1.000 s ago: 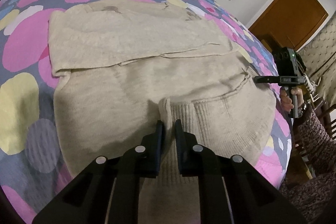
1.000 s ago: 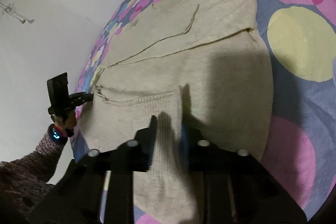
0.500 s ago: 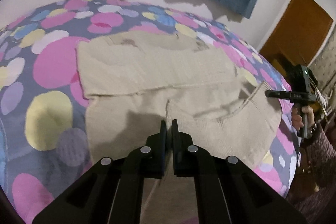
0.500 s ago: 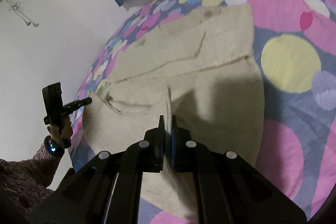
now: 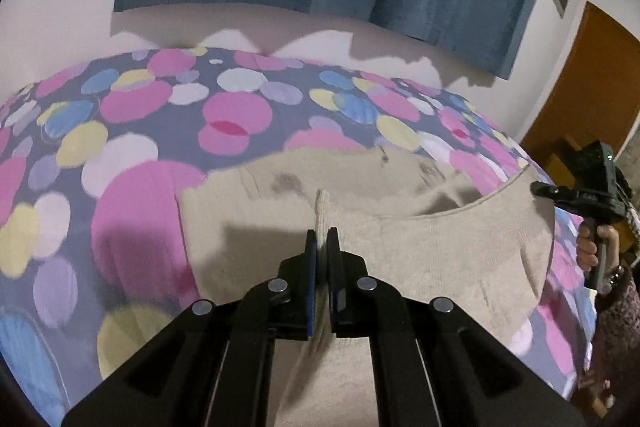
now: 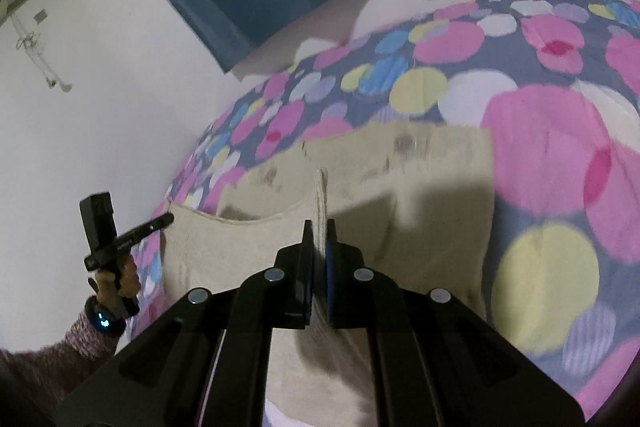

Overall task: Fold small clothes
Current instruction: 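Grasp the sweater edge with the left gripper while the right gripper grasps it too, then lift and fold the held sweater over onto itself with both grippers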

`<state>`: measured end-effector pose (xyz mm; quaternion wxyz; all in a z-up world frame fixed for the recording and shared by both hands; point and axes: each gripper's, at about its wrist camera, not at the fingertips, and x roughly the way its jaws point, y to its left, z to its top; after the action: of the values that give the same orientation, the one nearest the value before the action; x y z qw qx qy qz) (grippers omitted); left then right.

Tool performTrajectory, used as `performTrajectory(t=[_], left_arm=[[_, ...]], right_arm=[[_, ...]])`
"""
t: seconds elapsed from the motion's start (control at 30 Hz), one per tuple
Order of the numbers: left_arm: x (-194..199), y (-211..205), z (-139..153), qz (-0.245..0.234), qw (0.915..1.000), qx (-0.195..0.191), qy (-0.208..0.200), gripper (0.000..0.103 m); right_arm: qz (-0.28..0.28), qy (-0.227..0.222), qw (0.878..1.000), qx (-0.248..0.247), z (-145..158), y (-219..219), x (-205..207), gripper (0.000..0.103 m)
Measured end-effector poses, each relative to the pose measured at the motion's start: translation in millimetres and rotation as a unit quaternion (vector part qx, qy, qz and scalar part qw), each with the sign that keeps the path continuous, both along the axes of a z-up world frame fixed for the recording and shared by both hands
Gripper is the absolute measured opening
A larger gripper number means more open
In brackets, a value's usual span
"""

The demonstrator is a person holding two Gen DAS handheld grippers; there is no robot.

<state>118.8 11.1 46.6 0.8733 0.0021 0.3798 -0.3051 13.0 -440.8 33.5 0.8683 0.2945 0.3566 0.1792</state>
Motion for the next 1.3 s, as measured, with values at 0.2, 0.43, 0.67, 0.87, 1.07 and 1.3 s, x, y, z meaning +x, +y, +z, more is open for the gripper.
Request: performTrajectory(t=[0.2,0.43,0.67,0.87,1.07,1.3], left_arm=[[58.1,-19.5,-1.7,0.030,0.9993,0.019,-0.007,0.004],[121.3,-33.2,-27.4,0.073,0.9966,0.037,0.006,0.004],[149.2,-33.0,-66.7,0.101,0.9916,0.070,0.039,0.004],[154.3,-27.4,-92.1,0.109,0.9891,0.077,0.063,0.004],[153.9,-21.9,-103.0,0.111,0.9896,0.061,0.067,0.004],[154.5,-18.5,-105.2,0.113,0.9902,0.043,0.070,0.005]], right_arm=[[-0.024,0.005,1.000,-0.001,-2.7,-10.3,61.3,0.004],[-0.051,0.039,0.998,0.013,-36.6,-25.7,125.6,0.004],[-0.063,0.088,0.994,0.025,-81.0,-32.0,157.8,0.004],[-0.073,0.121,0.990,0.024,-106.7,-34.8,165.3,0.004],[-0.085,0.136,0.985,0.059,-130.4,-45.0,163.0,0.004],[-0.089,0.132,0.985,0.063,-131.1,-45.9,161.3,0.004]])
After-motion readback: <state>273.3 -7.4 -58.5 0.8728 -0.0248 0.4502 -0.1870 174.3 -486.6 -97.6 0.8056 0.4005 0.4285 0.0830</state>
